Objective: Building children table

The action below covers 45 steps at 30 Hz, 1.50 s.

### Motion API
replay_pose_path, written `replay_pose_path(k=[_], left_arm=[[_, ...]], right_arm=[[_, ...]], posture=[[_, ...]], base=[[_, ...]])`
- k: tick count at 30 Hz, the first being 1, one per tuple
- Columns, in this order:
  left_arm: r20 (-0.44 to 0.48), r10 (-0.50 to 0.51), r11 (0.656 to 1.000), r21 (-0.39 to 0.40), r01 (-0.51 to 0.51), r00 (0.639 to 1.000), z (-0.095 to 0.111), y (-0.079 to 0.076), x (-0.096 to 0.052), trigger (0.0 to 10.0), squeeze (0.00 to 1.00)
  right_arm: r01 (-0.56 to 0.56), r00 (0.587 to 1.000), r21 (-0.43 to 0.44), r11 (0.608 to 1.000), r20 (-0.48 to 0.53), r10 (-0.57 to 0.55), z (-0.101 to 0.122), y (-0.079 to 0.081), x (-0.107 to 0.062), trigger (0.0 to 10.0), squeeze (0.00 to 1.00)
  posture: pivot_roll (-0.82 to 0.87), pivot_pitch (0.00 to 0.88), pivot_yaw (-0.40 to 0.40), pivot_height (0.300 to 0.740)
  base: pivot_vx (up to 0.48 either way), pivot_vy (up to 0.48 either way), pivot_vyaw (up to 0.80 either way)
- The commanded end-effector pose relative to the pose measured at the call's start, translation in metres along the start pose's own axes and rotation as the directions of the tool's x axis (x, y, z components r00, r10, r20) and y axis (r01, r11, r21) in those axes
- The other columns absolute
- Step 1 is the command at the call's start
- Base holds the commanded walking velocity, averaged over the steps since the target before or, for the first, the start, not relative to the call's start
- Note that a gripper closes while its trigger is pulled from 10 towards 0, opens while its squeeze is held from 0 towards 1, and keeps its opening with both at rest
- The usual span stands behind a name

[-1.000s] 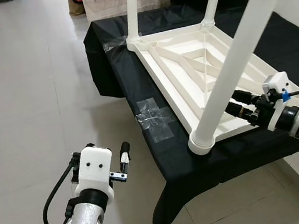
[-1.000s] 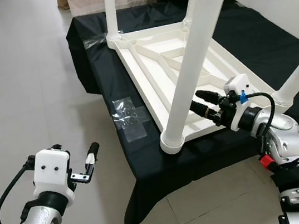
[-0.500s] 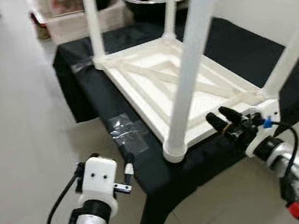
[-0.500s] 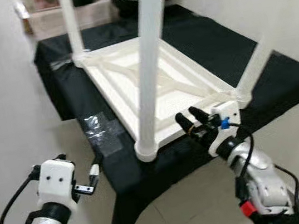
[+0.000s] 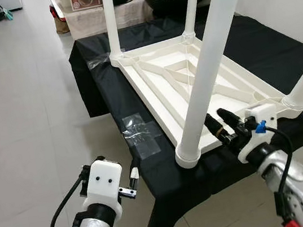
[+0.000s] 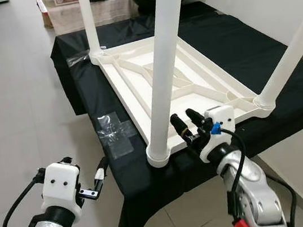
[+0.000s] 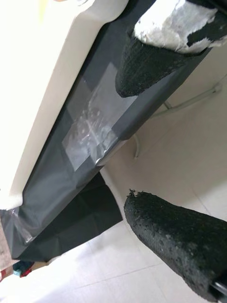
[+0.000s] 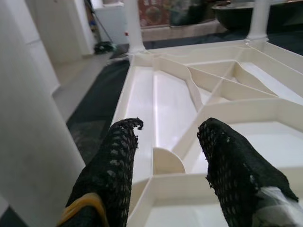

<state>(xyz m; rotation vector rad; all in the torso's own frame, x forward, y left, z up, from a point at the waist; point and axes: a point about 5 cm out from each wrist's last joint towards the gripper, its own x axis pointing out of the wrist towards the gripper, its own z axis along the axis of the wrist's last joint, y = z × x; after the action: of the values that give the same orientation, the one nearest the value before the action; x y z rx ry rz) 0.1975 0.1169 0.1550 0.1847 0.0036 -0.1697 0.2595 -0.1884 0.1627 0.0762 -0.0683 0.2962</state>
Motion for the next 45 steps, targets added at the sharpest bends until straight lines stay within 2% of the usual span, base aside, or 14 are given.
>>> replay_pose_path(k=[1, 4, 5, 16, 26, 31, 45], left_arm=[[-0.011, -0.015, 1.000, -0.003, 0.015, 1.000, -0.002, -0.003, -0.001, 10.0, 0.00], [-0.011, -0.018, 1.000, -0.002, 0.018, 1.000, -0.002, -0.004, -0.001, 10.0, 0.00], [-0.012, -0.017, 1.000, -0.004, 0.017, 1.000, -0.002, -0.005, -0.001, 10.0, 0.00], [-0.020, -0.011, 1.000, -0.007, 0.010, 1.000, -0.003, -0.006, 0.001, 10.0, 0.00], [-0.020, -0.009, 1.000, 0.011, 0.009, 1.000, -0.003, -0.005, 0.002, 10.0, 0.00], [-0.017, -0.006, 1.000, 0.014, 0.006, 1.000, -0.003, -0.005, 0.002, 10.0, 0.00], [-0.004, -0.017, 1.000, 0.022, 0.017, 1.000, -0.002, -0.006, 0.004, 10.0, 0.00]], right_arm=[[0.051, 0.998, -0.009, 0.999, -0.027, -0.052, -0.008, 0.008, -0.006, 10.0, 0.00], [0.070, 0.997, -0.014, 0.997, -0.036, -0.070, -0.011, 0.011, -0.008, 10.0, 0.00], [0.106, 0.993, -0.027, 0.994, -0.045, -0.107, -0.013, 0.011, -0.009, 10.0, 0.00], [0.163, 0.985, -0.063, 0.985, -0.046, -0.166, -0.010, 0.005, -0.005, 10.0, 0.00], [0.155, 0.986, -0.066, 0.986, -0.049, -0.159, -0.015, 0.017, -0.003, 10.0, 0.00], [0.150, 0.987, -0.073, 0.986, -0.044, -0.154, -0.014, 0.019, 0.000, 10.0, 0.00], [0.149, 0.988, -0.091, 0.985, -0.028, -0.152, -0.011, 0.019, 0.007, 10.0, 0.00]], posture=[[0.08, 0.090, -0.056, 0.740], [0.08, 0.092, -0.058, 0.740], [0.08, 0.094, -0.052, 0.740], [0.07, 0.095, -0.056, 0.740], [0.08, 0.094, -0.054, 0.740], [0.07, 0.093, -0.054, 0.740], [0.07, 0.088, -0.055, 0.740]], base=[[-0.281, 0.000, 0.00], [-0.279, 0.000, 0.00], [-0.277, 0.000, 0.00], [-0.149, 0.000, 0.00], [0.000, 0.000, 0.00], [0.000, -0.274, 0.00], [0.322, -0.351, 0.00]])
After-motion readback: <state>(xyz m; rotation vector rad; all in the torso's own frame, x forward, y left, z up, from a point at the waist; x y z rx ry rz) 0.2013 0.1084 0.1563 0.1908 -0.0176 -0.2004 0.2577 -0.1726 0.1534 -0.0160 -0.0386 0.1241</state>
